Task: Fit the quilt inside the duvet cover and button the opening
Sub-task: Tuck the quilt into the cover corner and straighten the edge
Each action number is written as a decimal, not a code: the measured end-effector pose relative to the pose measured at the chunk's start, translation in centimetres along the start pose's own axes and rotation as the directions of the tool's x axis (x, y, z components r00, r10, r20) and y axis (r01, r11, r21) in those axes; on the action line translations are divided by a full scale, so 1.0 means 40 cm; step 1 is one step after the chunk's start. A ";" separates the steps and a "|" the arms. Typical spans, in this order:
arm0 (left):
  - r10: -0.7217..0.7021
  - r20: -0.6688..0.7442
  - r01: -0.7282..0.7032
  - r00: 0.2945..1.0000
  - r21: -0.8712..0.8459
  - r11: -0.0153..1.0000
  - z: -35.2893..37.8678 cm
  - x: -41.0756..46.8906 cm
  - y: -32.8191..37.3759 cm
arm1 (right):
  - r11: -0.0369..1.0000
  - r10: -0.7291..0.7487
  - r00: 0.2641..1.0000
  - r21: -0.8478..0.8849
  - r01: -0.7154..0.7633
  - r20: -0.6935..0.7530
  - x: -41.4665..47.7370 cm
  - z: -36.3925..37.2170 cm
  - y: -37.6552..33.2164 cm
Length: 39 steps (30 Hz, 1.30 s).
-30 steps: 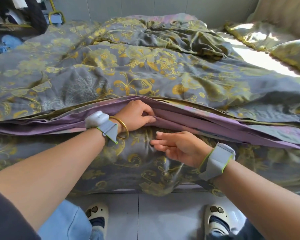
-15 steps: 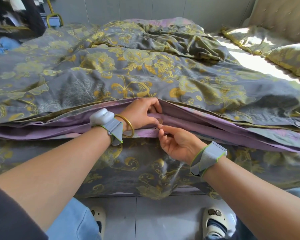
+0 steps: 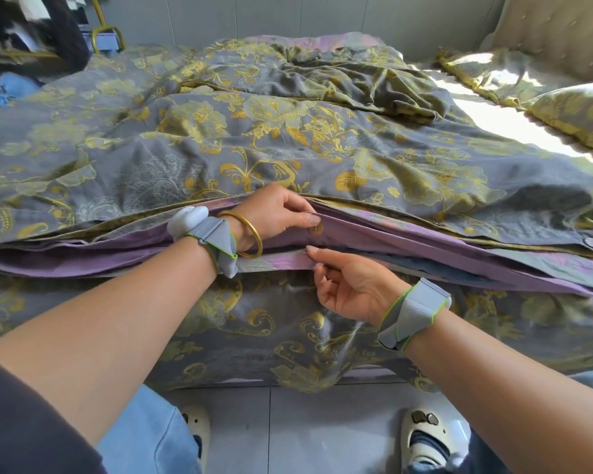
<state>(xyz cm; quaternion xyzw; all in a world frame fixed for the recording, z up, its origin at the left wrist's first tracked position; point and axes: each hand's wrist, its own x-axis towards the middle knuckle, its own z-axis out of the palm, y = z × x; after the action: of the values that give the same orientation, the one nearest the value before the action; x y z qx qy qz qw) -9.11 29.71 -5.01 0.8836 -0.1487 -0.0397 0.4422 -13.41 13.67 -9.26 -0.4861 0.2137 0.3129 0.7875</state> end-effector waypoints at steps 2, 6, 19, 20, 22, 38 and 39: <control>-0.004 0.017 0.004 1.000 -0.015 1.000 -0.004 0.001 0.000 | 1.000 -0.002 1.000 0.022 0.002 0.002 -0.002 0.002 -0.001; -0.003 0.068 0.002 0.998 0.007 1.000 -0.010 0.001 0.000 | 0.997 -0.006 1.000 0.082 0.005 0.007 -0.009 0.005 -0.007; 0.066 0.016 -0.068 0.998 0.194 0.979 0.002 -0.005 0.003 | 0.988 -0.041 0.999 0.147 0.037 0.023 -0.011 0.008 -0.016; 0.074 0.001 -0.073 0.997 0.214 0.974 0.005 -0.005 0.001 | 0.989 -0.048 0.998 0.140 0.043 0.030 -0.012 0.008 -0.017; 0.084 -0.031 -0.074 0.996 0.242 0.967 0.012 -0.005 -0.001 | 0.993 -0.078 0.997 0.088 0.077 0.009 -0.012 0.006 -0.016; 0.109 0.063 -0.124 0.992 0.323 0.938 0.003 -0.023 -0.007 | 0.981 -0.179 0.966 -0.102 0.162 -0.186 0.024 0.015 -0.015; 0.127 0.059 -0.140 0.990 0.358 0.923 0.006 -0.023 -0.008 | 0.981 -0.180 0.967 -0.101 0.163 -0.181 0.023 0.016 -0.015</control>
<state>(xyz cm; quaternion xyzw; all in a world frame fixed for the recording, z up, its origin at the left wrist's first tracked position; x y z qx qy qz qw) -9.96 29.98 -5.47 0.9368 -0.2210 0.0032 0.2713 -12.32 14.32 -9.19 -0.5634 0.2311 0.2048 0.7663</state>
